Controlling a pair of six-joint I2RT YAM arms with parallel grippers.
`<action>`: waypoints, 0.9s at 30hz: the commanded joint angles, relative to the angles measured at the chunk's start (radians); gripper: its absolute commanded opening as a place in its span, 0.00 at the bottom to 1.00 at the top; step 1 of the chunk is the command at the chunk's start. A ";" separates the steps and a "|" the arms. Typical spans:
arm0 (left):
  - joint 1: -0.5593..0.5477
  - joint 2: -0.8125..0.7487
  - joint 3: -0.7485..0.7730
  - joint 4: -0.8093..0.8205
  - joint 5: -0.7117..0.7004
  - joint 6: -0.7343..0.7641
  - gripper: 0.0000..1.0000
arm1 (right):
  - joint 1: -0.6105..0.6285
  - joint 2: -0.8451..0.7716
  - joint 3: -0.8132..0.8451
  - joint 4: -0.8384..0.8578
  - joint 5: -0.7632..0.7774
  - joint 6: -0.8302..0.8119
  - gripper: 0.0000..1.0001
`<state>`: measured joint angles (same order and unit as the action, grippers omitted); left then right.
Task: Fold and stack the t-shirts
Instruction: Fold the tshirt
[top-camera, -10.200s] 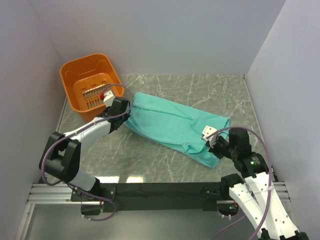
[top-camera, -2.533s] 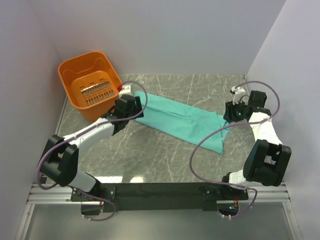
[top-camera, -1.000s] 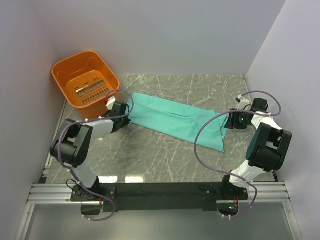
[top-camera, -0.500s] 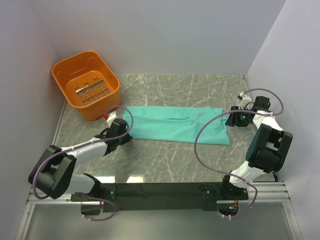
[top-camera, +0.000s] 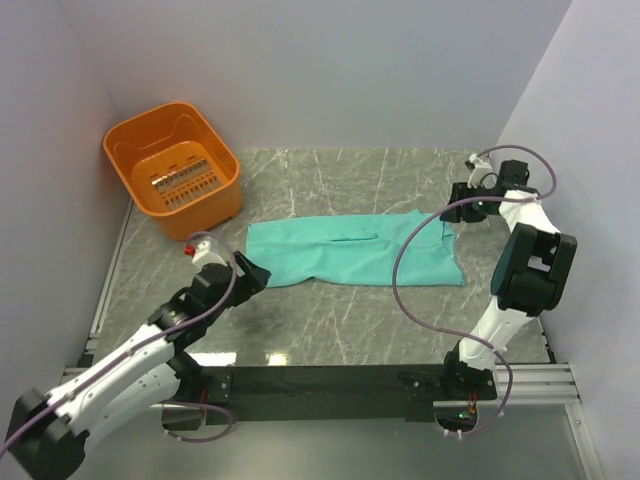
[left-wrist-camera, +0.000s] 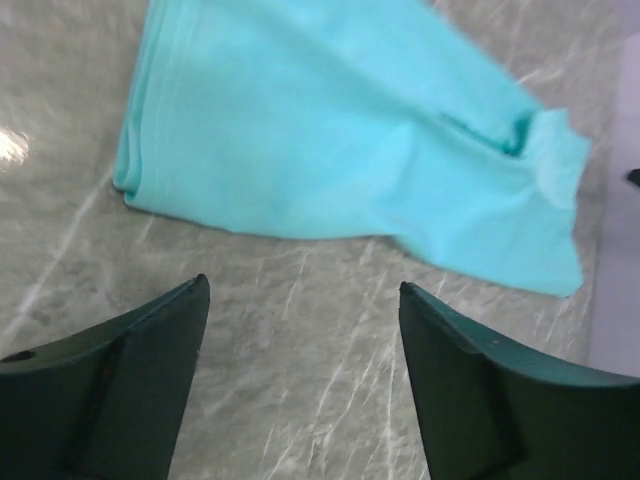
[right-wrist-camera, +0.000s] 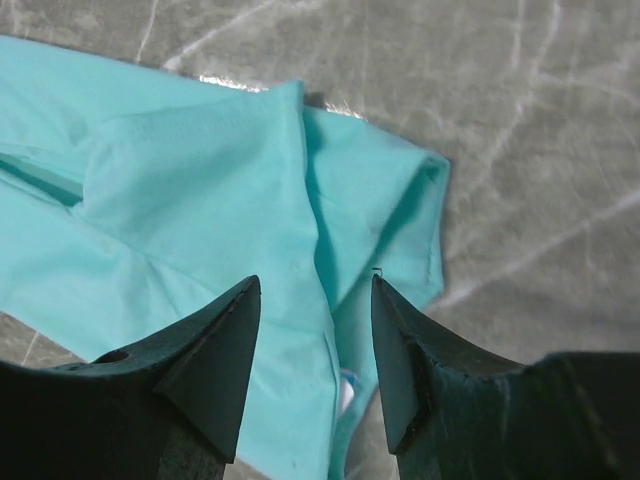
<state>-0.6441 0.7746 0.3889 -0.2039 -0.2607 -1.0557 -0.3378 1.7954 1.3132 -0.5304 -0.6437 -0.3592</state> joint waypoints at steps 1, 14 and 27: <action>0.003 -0.118 0.047 -0.121 -0.109 0.081 0.83 | 0.040 0.053 0.061 -0.016 -0.007 0.023 0.55; 0.153 0.066 0.084 0.060 -0.012 0.281 0.86 | 0.062 0.205 0.176 0.009 0.113 0.101 0.53; 0.187 0.066 0.062 0.078 -0.002 0.269 0.85 | 0.083 0.331 0.351 -0.057 0.130 0.180 0.39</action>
<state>-0.4641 0.8528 0.4442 -0.1616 -0.2733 -0.8047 -0.2615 2.1002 1.5898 -0.5598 -0.5137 -0.2096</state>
